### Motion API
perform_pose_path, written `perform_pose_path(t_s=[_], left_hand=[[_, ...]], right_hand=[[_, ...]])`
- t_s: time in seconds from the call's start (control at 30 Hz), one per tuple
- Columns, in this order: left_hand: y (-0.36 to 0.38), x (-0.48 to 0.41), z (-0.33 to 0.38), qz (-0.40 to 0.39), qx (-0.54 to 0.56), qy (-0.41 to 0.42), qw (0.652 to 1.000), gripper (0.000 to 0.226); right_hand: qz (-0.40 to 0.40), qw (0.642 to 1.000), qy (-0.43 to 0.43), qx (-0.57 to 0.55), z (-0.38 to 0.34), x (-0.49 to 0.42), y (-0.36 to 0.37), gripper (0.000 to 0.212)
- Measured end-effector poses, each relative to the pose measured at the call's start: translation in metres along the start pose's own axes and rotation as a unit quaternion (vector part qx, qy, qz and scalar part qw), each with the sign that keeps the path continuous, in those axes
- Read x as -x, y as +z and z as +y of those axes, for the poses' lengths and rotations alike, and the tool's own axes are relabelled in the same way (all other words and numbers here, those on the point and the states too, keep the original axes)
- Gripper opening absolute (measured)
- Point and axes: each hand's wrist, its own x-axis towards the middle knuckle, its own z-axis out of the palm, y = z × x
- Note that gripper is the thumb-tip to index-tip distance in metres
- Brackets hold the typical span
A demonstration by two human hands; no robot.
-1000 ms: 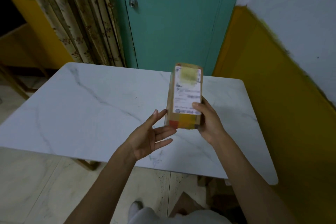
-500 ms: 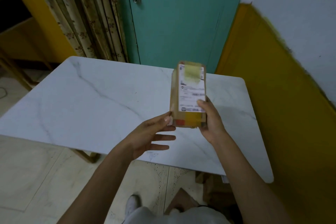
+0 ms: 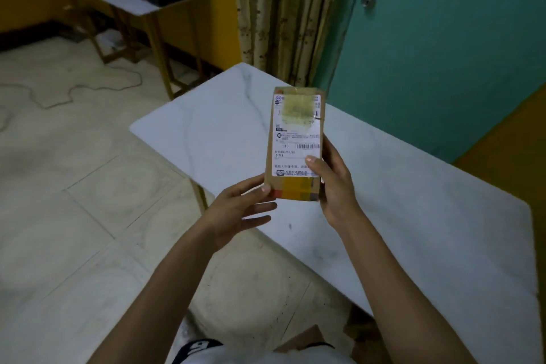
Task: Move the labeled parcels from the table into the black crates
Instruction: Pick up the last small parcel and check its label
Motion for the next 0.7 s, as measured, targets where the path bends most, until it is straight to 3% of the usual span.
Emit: perform_pose_path(t_s=[0.17, 0.4, 0.53, 0.7], left_hand=[[-0.12, 0.02, 0.031, 0.123, 0.075, 0.043, 0.989, 0.037], [-0.309, 0.054, 0.078, 0.288, 0.148, 0.113, 0.939, 0.022], [-0.388, 0.062, 0.101, 0.33, 0.187, 0.12, 0.917, 0.016], [-0.47, 0.042, 0.13, 0.345, 0.192, 0.141, 0.908, 0.018]], right_hand=[[-0.097, 0.995, 0.019, 0.018, 0.036, -0.056, 0.141, 0.056], [-0.22, 0.973, 0.025, 0.066, 0.094, -0.107, 0.368, 0.04], [-0.27, 0.959, 0.035, 0.077, 0.118, -0.125, 0.45, 0.046], [-0.269, 0.957, 0.027, 0.109, 0.146, -0.171, 0.521, 0.047]])
